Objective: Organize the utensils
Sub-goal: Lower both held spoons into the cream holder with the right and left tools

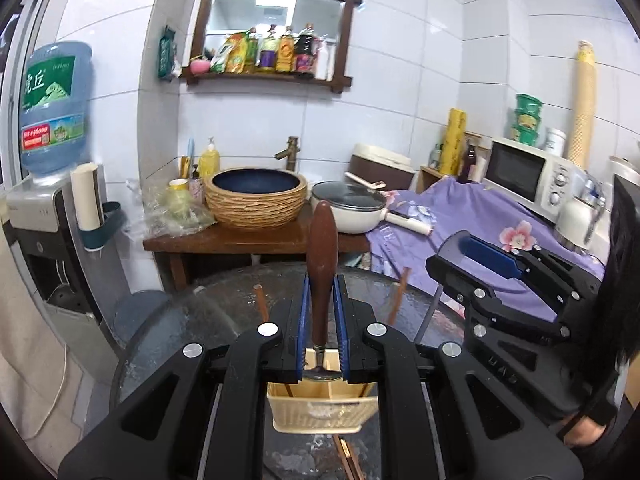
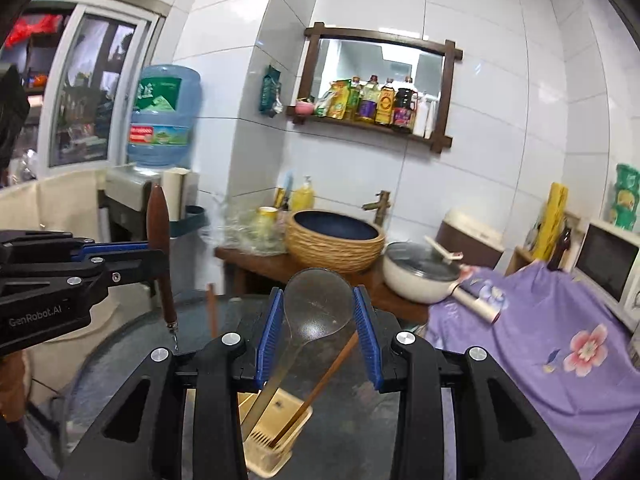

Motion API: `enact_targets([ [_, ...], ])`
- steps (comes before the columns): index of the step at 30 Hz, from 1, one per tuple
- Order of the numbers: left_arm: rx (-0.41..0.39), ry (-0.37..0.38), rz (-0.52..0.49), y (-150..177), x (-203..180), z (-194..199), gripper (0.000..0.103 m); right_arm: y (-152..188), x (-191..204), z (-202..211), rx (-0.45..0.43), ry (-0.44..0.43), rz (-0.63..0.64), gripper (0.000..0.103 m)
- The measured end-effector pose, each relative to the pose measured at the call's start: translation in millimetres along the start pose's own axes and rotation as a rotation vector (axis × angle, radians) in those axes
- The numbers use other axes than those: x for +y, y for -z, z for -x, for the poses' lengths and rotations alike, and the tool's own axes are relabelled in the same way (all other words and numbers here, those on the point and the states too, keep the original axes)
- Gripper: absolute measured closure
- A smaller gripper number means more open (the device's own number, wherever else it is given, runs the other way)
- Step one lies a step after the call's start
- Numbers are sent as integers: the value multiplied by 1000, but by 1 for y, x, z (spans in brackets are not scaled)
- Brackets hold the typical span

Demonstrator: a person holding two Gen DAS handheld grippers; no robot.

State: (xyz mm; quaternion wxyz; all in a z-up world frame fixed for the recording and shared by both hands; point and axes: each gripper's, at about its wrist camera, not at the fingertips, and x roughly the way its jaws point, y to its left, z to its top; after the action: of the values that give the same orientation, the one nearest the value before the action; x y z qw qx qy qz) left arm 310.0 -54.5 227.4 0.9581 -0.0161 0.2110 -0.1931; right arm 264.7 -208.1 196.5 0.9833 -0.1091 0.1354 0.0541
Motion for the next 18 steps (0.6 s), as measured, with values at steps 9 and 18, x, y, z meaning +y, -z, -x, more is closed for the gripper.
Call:
enact_targets([
  [9, 80, -44, 24, 43, 7, -55, 90, 44, 19, -38, 17, 48, 56, 68],
  [18, 145, -53, 0, 81, 5, -73, 90, 82, 34, -46, 73, 4, 83, 68],
])
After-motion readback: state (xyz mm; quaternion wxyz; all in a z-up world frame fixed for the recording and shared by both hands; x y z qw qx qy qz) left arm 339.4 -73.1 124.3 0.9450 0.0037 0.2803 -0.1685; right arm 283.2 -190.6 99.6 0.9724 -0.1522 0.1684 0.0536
